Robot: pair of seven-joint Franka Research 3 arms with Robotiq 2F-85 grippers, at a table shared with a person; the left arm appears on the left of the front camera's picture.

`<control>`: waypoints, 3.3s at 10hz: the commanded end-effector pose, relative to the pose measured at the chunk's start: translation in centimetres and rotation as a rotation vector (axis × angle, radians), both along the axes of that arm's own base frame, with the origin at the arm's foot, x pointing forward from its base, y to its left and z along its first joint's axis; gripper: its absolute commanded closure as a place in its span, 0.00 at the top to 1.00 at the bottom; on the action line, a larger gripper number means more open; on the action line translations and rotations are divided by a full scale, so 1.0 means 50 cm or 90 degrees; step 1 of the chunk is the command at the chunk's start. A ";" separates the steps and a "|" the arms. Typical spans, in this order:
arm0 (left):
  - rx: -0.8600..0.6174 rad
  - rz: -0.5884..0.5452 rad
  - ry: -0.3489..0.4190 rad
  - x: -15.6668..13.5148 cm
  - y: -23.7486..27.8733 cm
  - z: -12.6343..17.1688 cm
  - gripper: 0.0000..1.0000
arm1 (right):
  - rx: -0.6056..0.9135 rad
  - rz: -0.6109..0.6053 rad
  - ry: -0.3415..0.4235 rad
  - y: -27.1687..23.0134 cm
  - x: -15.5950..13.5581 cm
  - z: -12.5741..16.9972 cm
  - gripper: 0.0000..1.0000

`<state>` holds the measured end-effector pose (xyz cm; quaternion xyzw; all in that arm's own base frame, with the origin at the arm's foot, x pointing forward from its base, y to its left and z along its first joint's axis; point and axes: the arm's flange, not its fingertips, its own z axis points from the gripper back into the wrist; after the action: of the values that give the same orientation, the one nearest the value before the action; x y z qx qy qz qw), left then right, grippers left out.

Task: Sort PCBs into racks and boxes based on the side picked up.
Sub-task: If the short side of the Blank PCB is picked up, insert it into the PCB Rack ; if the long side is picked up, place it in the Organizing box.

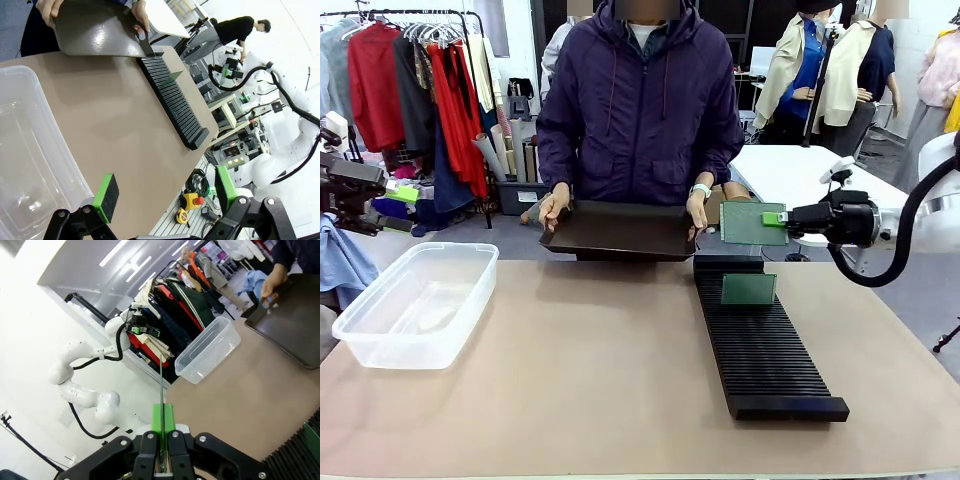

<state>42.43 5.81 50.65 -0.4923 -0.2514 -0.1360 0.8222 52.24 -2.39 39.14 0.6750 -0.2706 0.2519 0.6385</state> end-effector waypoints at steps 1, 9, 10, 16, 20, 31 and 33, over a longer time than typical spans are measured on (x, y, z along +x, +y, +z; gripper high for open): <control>-0.004 -0.004 -0.001 -0.003 0.000 0.003 1.00 | 0.017 0.015 -0.045 -0.018 -0.013 -0.028 0.00; -0.004 -0.004 -0.001 -0.003 0.000 0.003 1.00 | -0.036 0.079 -0.261 -0.097 0.005 -0.183 0.00; -0.004 -0.004 -0.001 -0.003 0.000 0.003 1.00 | -0.021 0.085 -0.275 -0.106 0.008 -0.197 0.00; -0.004 -0.004 -0.001 -0.003 0.000 0.003 1.00 | -0.009 0.077 -0.351 -0.124 -0.005 -0.284 0.00; -0.004 -0.004 -0.001 -0.003 0.000 0.003 1.00 | -0.005 0.058 -0.385 -0.112 -0.024 -0.315 0.00; -0.004 -0.004 -0.001 -0.003 0.000 0.003 1.00 | -0.032 0.021 -0.439 -0.098 -0.042 -0.359 0.00; -0.004 -0.004 -0.001 -0.003 0.000 0.003 1.00 | -0.039 0.019 -0.440 -0.100 -0.040 -0.365 0.00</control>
<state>42.43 5.81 50.65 -0.4923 -0.2514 -0.1360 0.8222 50.47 -7.93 21.12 0.5495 -0.4389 0.4790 0.5253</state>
